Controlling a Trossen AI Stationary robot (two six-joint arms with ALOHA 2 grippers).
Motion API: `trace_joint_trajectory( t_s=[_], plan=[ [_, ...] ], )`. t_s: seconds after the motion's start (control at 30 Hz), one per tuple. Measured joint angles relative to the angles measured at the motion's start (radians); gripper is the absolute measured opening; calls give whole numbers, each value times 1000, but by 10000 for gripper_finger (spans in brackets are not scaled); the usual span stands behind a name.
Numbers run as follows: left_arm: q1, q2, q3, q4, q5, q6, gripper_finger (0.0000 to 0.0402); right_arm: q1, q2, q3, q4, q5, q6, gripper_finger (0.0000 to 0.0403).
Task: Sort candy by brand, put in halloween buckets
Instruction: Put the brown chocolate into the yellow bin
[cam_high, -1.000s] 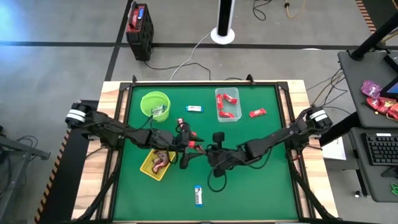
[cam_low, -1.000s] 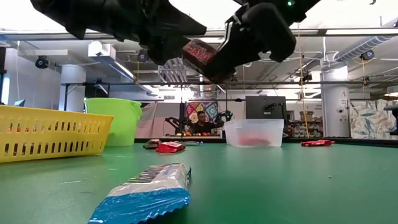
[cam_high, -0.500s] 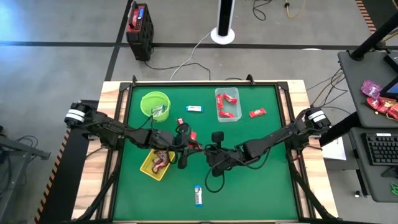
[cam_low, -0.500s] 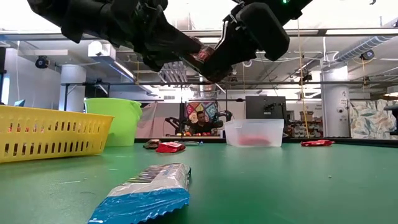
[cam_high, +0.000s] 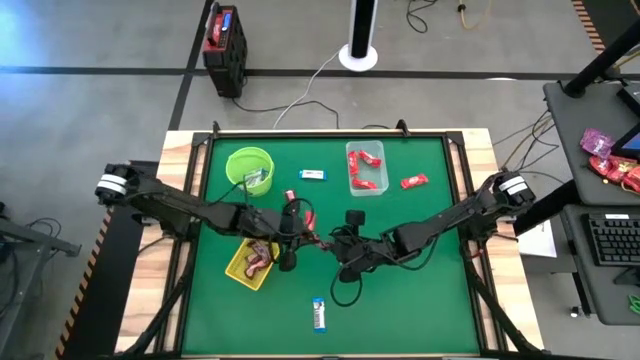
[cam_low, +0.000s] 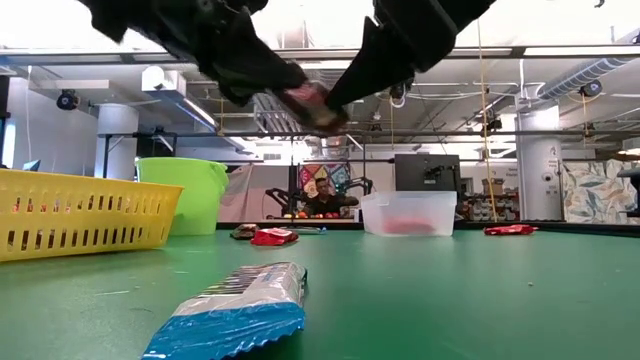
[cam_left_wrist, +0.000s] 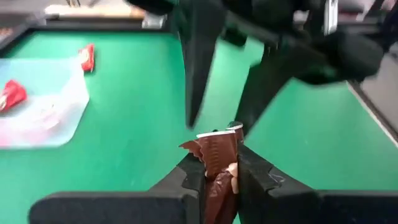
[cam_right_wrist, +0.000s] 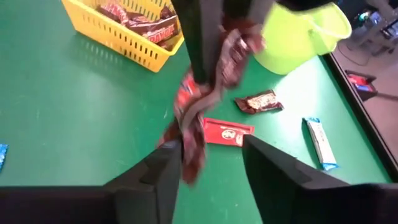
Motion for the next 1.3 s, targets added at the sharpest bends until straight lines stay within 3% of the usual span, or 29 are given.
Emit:
trace_joint_trajectory(
  t_s=[0.2, 0.4, 0.53, 0.83, 1.1, 1.3],
  plan=[
    [-35, -123, 136, -502, 8, -38, 29, 0, -21, 0, -26, 4, 21, 210],
    [-124, -168, 336, -1101, 6, -262, 29, 0, -27, 0, -27, 3, 20, 239],
    [-173, -156, 361, -1310, 7, -382, 29, 0, -27, 0, -26, 3, 22, 250],
    [-200, -101, 243, -1321, 156, -431, 29, 0, -26, -1, -25, 0, 41, 254],
    [-201, -51, 224, -1261, 146, -398, 35, 0, -26, -1, -25, 0, 47, 255],
    [-201, -35, 225, -1261, 142, -403, 76, 0, -25, -1, -27, -1, 80, 257]
  ],
)
